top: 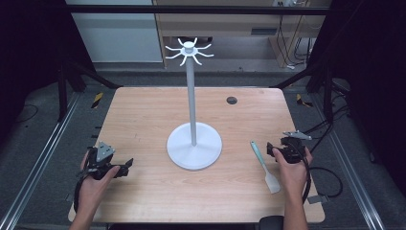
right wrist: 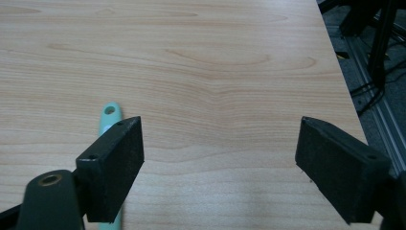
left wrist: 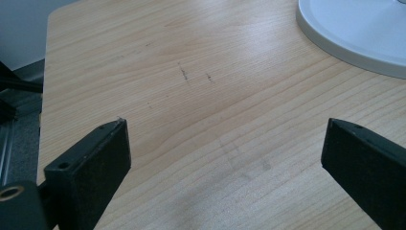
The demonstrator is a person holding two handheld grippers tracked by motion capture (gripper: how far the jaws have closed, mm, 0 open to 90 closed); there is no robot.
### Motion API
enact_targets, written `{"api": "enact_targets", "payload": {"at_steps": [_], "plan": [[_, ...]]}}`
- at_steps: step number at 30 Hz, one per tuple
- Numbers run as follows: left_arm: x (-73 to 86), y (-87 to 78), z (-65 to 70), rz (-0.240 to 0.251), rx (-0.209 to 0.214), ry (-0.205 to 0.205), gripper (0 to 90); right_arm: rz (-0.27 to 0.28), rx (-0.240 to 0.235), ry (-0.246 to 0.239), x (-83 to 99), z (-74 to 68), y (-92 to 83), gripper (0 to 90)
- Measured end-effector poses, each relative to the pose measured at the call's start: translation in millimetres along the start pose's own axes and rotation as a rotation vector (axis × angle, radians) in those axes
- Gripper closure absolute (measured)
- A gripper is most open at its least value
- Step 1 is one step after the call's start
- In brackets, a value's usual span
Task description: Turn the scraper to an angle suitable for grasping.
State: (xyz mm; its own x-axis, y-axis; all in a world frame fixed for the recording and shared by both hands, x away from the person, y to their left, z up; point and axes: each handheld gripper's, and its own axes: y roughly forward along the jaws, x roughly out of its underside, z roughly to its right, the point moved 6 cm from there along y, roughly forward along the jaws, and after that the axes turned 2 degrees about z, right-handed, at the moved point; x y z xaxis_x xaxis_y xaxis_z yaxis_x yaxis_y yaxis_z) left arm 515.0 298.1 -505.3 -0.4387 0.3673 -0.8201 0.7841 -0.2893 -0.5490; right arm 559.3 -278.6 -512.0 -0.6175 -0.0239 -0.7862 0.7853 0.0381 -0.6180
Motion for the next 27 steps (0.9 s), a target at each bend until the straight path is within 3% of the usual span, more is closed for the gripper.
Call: {"api": "enact_targets", "payload": {"at_steps": [8,13,14,18,20,21,27], "plan": [[1.3,-0.9,0.1,-0.006,-0.002,0.000,3.0,-0.006,0.025,-0.020,-1.9,-5.2,-0.7,25.4],[1.4,0.4,0.0,-0.011,-0.006,0.009,3.3,0.004,0.025,-0.062,-11.8,-20.5,-5.5,33.9],[1.5,0.7,0.5,-0.014,-0.006,0.011,3.5,-0.005,-0.001,-0.066,-18.2,-30.8,-0.4,38.2],[0.8,-0.4,1.3,-0.011,-0.008,0.017,3.6,-0.014,-0.014,-0.112,-30.4,-43.3,7.7,46.8],[1.0,0.3,1.2,-0.013,-0.007,0.013,3.7,-0.018,-0.025,-0.091,-32.2,-45.0,8.7,48.1],[1.2,1.0,1.0,-0.017,-0.007,0.015,4.3,-0.007,-0.067,-0.028,-36.6,-47.7,10.8,51.9],[-0.9,-1.0,0.4,-0.006,-0.019,0.016,4.4,-0.011,-0.051,-0.063,-29.6,-45.2,15.1,61.9]]}}
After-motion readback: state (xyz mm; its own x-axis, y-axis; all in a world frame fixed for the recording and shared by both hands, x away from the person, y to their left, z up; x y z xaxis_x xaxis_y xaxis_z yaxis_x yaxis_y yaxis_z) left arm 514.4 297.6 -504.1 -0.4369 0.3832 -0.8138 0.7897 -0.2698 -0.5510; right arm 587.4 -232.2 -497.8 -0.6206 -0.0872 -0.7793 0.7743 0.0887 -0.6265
